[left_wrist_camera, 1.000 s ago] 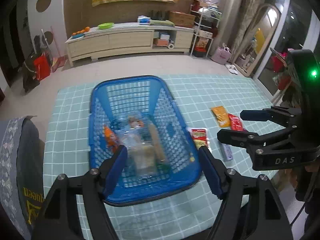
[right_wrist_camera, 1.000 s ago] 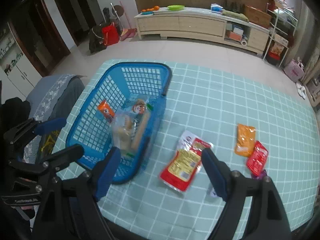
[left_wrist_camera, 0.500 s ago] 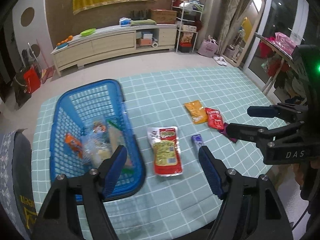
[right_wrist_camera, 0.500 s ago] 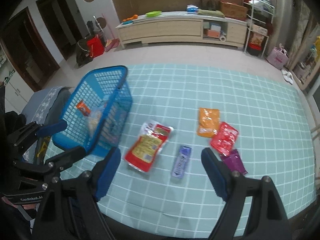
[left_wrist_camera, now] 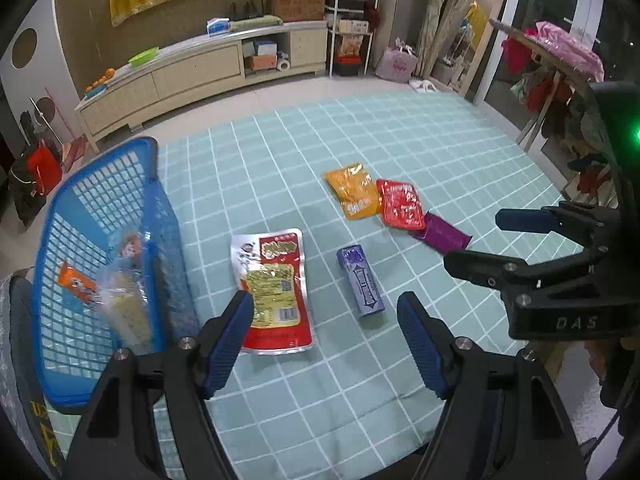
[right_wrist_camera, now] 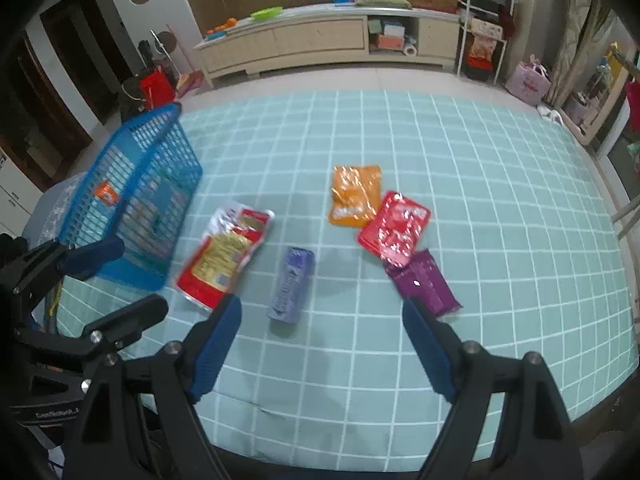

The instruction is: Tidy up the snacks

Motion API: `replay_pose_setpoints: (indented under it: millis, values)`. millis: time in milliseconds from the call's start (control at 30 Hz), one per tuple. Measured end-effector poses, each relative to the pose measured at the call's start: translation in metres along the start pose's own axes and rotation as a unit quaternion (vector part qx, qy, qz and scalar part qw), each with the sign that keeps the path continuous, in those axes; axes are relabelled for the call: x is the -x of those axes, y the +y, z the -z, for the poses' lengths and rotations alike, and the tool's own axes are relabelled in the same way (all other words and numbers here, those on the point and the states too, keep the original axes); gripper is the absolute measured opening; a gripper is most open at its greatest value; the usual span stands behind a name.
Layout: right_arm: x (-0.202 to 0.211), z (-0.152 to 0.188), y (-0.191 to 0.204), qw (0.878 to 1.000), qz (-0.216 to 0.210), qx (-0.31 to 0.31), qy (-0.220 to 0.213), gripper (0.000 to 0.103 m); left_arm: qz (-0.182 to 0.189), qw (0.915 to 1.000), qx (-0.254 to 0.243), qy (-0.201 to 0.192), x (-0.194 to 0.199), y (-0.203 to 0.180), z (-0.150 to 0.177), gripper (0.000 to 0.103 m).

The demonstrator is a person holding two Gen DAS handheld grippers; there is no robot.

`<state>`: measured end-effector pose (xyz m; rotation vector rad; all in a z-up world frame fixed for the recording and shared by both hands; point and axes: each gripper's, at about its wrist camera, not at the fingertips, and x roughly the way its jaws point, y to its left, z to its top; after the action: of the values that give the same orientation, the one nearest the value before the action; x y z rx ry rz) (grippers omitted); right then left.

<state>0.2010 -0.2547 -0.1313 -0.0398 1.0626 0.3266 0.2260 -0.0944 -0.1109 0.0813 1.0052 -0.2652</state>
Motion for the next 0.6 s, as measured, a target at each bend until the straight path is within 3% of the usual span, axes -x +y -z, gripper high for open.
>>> replay_pose_setpoints:
  millis: [100,200,600]
  values:
    - [-0.012,0.005,-0.009,1.0,0.003,-0.006,0.011,0.086,-0.005,0.9999,-0.004,0.014,-0.018,-0.003,0.0,0.073]
    - [-0.024,0.008,-0.019,1.0,0.001,-0.016,0.023,0.086,-0.014,0.9995,-0.017,0.024,-0.036,-0.007,0.0,0.083]
    - [-0.063,0.013,-0.042,0.998,0.004,-0.034,0.045,0.086,-0.037,0.996,-0.002,0.081,-0.1,0.007,-0.011,0.085]
